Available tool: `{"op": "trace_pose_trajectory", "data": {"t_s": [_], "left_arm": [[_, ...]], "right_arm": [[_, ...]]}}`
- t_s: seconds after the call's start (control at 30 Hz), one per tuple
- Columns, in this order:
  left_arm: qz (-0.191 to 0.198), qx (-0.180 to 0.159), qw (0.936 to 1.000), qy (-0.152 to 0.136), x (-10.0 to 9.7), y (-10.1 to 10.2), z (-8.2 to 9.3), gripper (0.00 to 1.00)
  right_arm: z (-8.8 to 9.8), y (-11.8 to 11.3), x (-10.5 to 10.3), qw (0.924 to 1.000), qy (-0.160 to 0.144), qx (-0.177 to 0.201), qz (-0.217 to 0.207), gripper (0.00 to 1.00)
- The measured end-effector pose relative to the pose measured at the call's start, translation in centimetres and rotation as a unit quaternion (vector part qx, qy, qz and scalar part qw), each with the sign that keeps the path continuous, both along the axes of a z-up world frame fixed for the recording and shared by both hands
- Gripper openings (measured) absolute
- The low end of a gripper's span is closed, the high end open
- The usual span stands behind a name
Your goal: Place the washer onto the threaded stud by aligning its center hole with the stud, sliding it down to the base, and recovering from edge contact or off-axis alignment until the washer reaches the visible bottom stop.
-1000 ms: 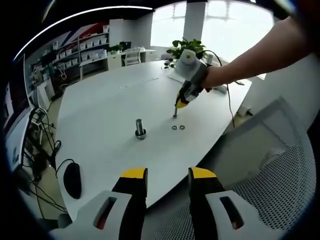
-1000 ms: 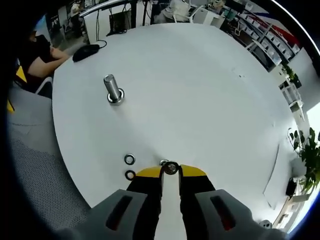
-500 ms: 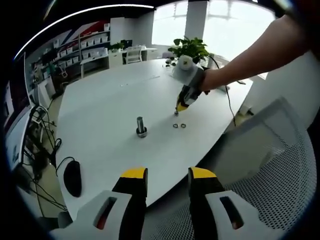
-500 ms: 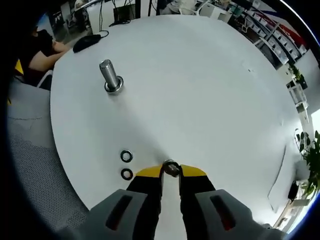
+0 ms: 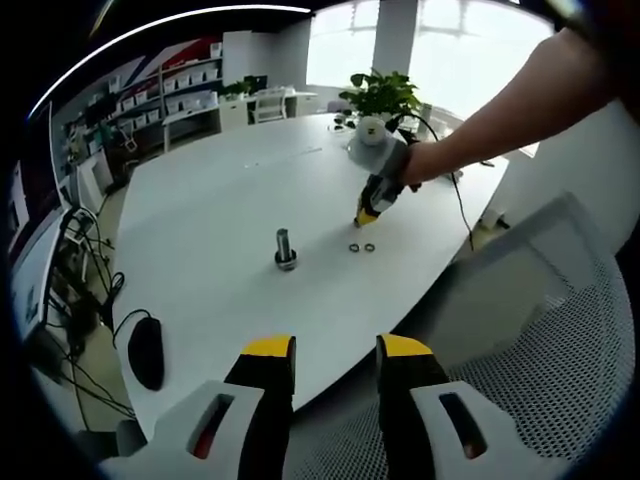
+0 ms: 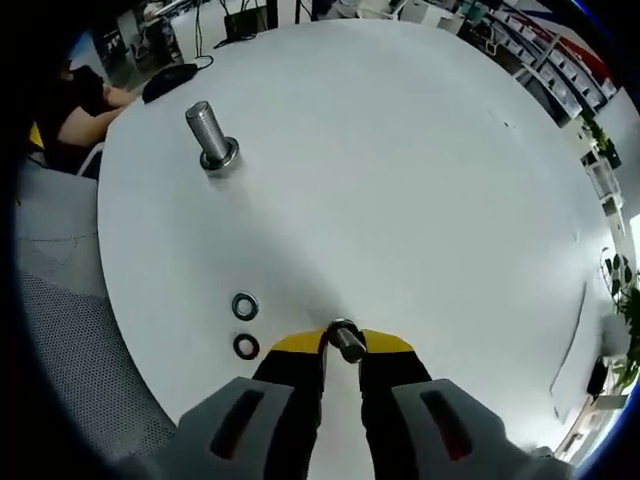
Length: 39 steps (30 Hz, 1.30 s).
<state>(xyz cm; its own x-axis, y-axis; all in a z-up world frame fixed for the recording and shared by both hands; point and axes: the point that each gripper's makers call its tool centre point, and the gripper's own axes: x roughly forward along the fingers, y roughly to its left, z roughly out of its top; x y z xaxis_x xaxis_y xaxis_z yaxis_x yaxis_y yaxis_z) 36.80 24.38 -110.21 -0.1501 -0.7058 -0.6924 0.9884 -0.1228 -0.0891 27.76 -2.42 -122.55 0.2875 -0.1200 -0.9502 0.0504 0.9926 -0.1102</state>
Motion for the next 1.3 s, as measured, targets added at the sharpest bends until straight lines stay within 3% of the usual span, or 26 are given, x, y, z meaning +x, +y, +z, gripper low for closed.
{"op": "trace_pose_trajectory", "data": {"t_s": [0.33, 0.6, 0.97, 1.3], "left_arm": [[0.004, 0.003, 1.0000, -0.003, 0.2, -0.1, -0.1, 0.30], [0.003, 0.005, 1.0000, -0.004, 0.0, 0.0, -0.1, 0.30], [0.000, 0.003, 1.0000, -0.008, 0.0, 0.0, 0.0, 0.30], [-0.004, 0.005, 0.9999, -0.010, -0.2, 0.2, -0.1, 0.31]], "right_arm": [[-0.6, -0.6, -0.3, 1.0000, 0.000, -0.001, -0.001, 0.17], [-0.3, -0.7, -1.7, 0.9999, 0.008, -0.002, -0.013, 0.18], [0.1, 1.5, -3.3, 0.9992, 0.018, 0.010, -0.036, 0.21], [0.4, 4.8, -2.0, 0.9985, 0.003, 0.041, -0.036, 0.26]]}}
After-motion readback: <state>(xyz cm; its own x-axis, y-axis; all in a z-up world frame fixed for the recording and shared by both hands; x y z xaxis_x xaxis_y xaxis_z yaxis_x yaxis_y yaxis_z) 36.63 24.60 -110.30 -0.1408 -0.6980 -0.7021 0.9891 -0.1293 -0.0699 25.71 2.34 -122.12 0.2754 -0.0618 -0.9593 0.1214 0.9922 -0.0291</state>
